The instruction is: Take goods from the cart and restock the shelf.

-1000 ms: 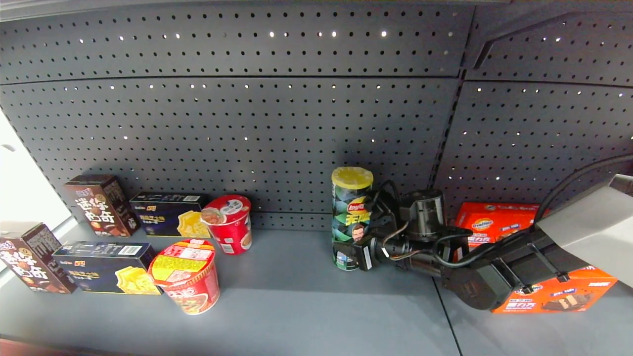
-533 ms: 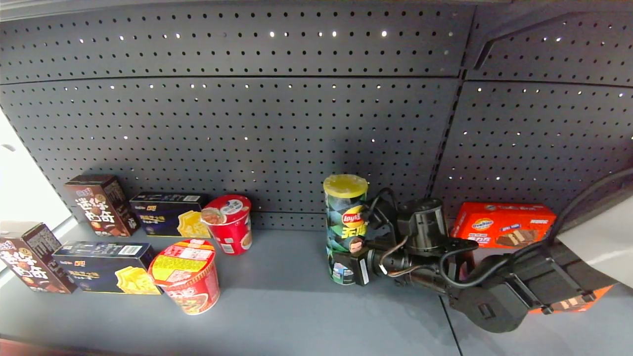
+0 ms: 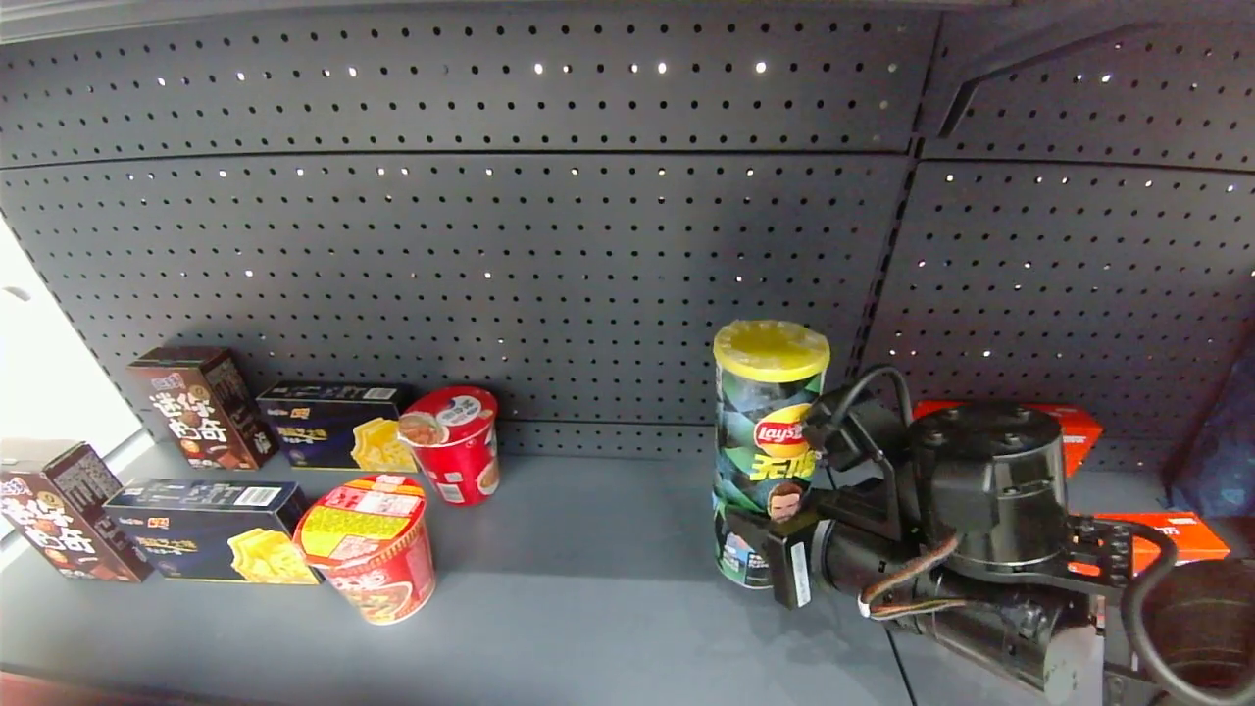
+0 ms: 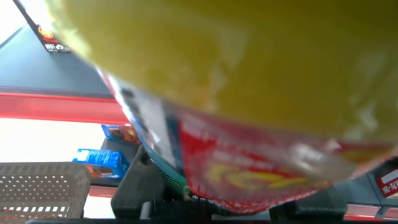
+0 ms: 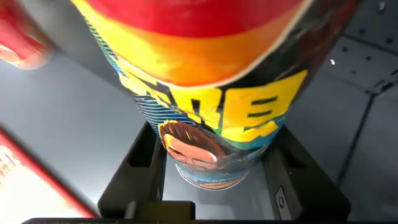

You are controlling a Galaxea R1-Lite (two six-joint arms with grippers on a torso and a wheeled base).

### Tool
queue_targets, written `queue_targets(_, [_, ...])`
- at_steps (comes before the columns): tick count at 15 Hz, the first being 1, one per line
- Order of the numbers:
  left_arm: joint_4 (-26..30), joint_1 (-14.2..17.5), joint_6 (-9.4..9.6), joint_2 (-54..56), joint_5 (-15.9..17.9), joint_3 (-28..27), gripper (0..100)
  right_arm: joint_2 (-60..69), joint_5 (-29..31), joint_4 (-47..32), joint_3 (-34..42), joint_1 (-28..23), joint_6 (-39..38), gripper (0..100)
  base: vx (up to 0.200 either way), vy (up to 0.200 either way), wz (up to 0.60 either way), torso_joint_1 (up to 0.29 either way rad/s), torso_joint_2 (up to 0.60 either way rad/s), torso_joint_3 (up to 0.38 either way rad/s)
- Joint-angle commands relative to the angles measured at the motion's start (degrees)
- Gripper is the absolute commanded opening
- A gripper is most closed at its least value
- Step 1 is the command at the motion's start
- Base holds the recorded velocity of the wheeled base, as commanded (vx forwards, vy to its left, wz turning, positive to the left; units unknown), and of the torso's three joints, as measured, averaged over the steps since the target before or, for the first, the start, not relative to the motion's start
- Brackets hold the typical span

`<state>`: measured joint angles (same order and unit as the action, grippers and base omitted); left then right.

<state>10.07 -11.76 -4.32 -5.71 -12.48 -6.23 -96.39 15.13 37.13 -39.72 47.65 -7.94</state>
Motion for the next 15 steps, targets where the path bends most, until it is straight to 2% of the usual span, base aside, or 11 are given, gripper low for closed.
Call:
queue_targets(1, [0.0, 0.0, 0.01, -0.1, -0.2, 0.2, 0, 2.6, 2.5, 1.2, 1.3, 5.0, -3.4, 0, 0.000, 0.000, 0.00, 0.000, 0.00, 0.000])
queue_targets(4, [0.0, 0.0, 0.01, -0.1, -0.5, 0.2, 0, 2.6, 4.2, 1.5, 1.4, 6.4, -4.6, 0, 0.000, 0.000, 0.00, 0.000, 0.00, 0.000])
queue_targets(5, [0.0, 0.0, 0.10, -0.1, -0.5, 0.3, 0, 2.3, 6.8, 1.8, 2.9, 6.9, -4.7, 0, 0.000, 0.000, 0.00, 0.000, 0.00, 0.000])
queue_targets(10, [0.0, 0.0, -0.08, -0.1, -2.4, 0.3, 0, 3.1, 10.1, 4.5, 7.2, 10.2, -4.8, 0, 0.000, 0.000, 0.00, 0.000, 0.00, 0.000])
queue_targets(15, [0.0, 0.0, -0.17, -0.1, -2.4, 0.6, 0, 4.0, 9.6, 4.8, 11.3, 11.2, -7.3, 0, 0.000, 0.000, 0.00, 0.000, 0.00, 0.000])
